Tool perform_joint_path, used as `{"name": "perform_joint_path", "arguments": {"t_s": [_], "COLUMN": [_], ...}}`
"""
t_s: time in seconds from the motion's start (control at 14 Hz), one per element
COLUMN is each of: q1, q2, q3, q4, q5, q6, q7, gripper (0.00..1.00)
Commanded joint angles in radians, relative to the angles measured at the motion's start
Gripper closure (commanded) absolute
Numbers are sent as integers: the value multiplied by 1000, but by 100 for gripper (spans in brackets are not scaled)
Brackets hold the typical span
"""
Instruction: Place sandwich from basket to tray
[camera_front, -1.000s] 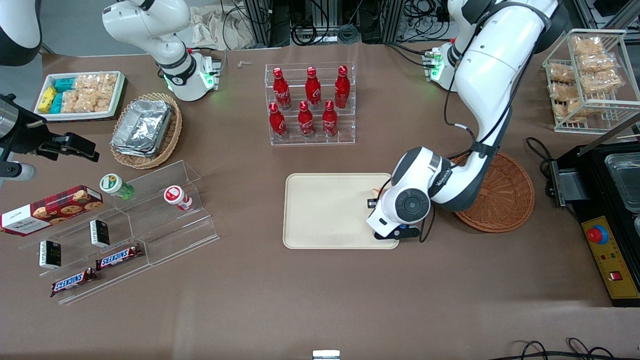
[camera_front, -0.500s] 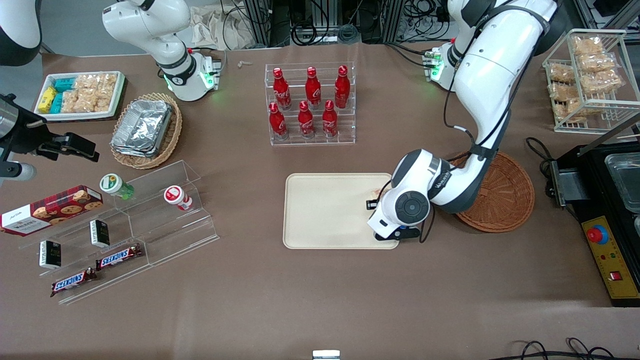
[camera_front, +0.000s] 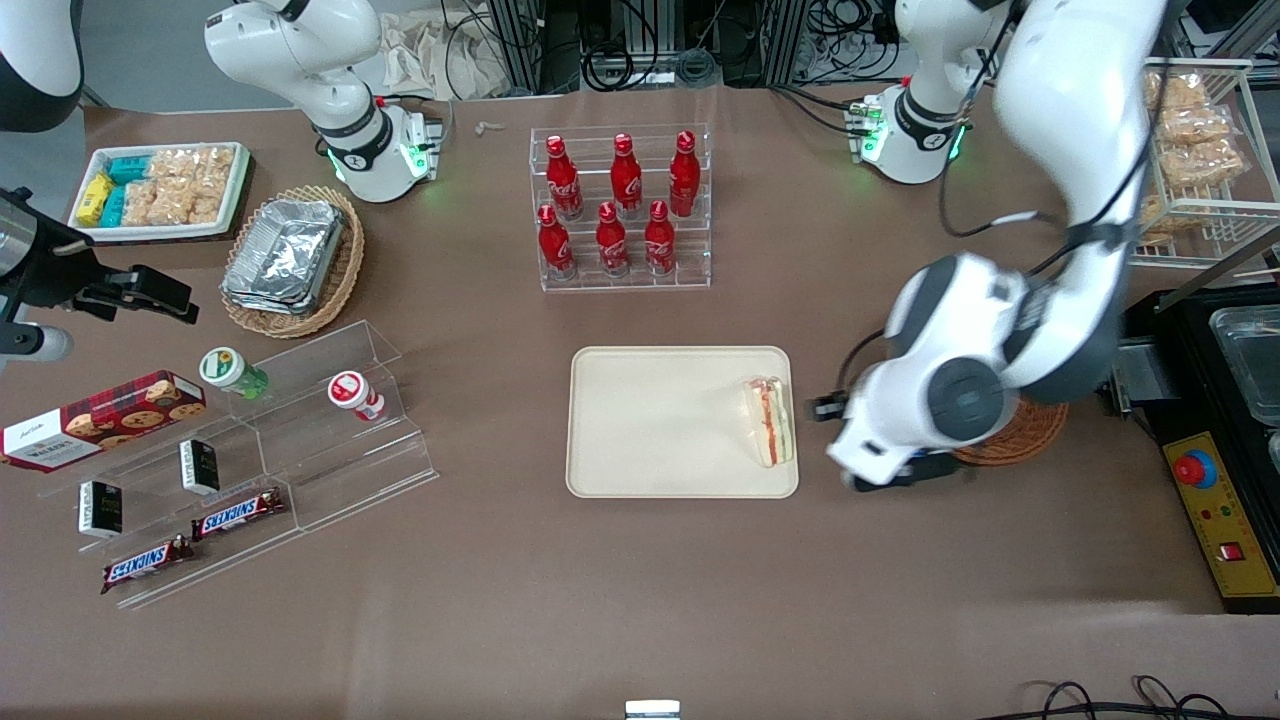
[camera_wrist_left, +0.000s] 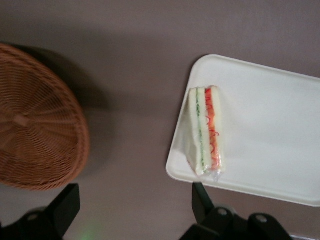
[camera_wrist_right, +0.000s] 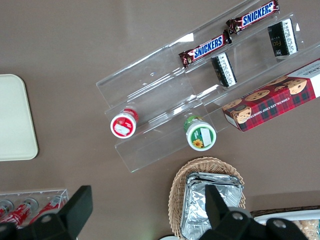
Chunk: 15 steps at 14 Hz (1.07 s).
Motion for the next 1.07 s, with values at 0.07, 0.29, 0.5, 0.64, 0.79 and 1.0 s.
{"name": "perform_joint_path", "arguments": {"t_s": [0.07, 0.29, 0.5, 0.64, 0.79, 1.0], "q1": [124, 201, 250, 255, 241, 156], "q2": [-114, -175, -189, -207, -226, -276], "q3": [-2, -1, 2, 1, 54, 216], "q4": [-32, -27, -25, -24, -22, -42], "q5": [32, 75, 104, 132, 108, 16], "q6": [-60, -115, -123, -126, -139, -133], "q7": [141, 318, 433, 455, 499, 581], "gripper": [1, 1, 0, 0, 0, 0]}}
